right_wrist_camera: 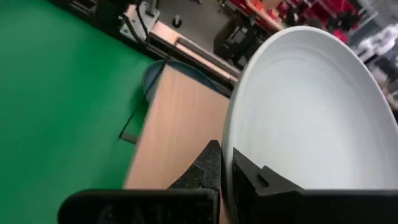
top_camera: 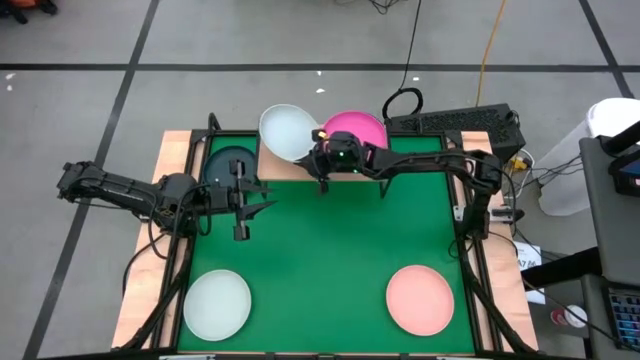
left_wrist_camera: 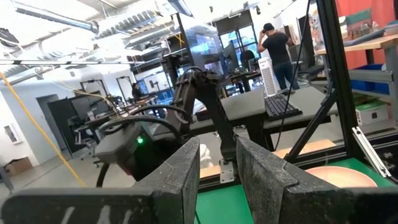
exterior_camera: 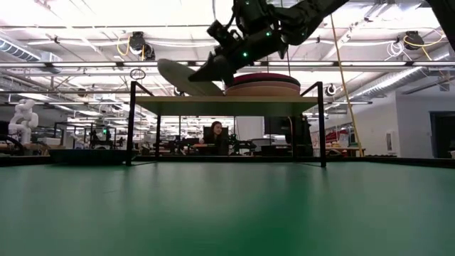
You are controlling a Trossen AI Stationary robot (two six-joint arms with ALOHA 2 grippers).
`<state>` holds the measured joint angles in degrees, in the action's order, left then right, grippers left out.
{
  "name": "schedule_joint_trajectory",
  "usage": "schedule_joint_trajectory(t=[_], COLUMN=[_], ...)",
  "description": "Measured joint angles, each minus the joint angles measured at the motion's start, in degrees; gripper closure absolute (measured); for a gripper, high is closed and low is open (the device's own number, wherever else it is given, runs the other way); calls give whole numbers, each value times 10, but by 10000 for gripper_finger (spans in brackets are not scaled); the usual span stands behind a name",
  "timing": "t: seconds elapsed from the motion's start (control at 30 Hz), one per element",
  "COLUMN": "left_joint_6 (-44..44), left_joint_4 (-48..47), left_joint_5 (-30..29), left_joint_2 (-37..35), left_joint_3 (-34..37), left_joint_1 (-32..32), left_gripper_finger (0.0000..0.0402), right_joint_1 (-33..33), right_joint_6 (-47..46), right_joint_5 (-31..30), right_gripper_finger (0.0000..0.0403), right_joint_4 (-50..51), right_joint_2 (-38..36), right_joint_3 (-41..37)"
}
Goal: Place and stack plates onto a shelf
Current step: Put the right white plate on the shelf
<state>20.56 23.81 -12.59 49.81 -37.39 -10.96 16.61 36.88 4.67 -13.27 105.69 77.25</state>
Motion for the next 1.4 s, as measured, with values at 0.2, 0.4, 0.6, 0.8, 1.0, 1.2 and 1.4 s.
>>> schedule_joint_trajectory(t=[0.2,0.4,0.6,0.8,1.0,1.2,1.4], left_joint_6=[0,0,0,0,0,0,0], left_joint_4=[0,0,0,0,0,0,0], left_joint_5=[0,0,0,0,0,0,0], left_joint_2=[0,0,0,0,0,0,0], left_joint_3=[0,0,0,0,0,0,0], left_joint_1=[0,0,0,0,0,0,0], left_gripper_finger=[289,289,289,289,289,289,289], right_joint_1=[19,11,0,0,2,2,2], right_joint_6=[-31,-37,-49,-63,-80,-96,-103], right_joint_5=[3,23,28,28,27,8,-20], right_gripper_finger=[403,402,390,339,293,261,243], right_joint_4=[25,37,45,58,43,12,13], right_joint_2=[0,-1,-1,0,0,0,0], right_joint_3=[0,0,0,0,-1,-1,-1])
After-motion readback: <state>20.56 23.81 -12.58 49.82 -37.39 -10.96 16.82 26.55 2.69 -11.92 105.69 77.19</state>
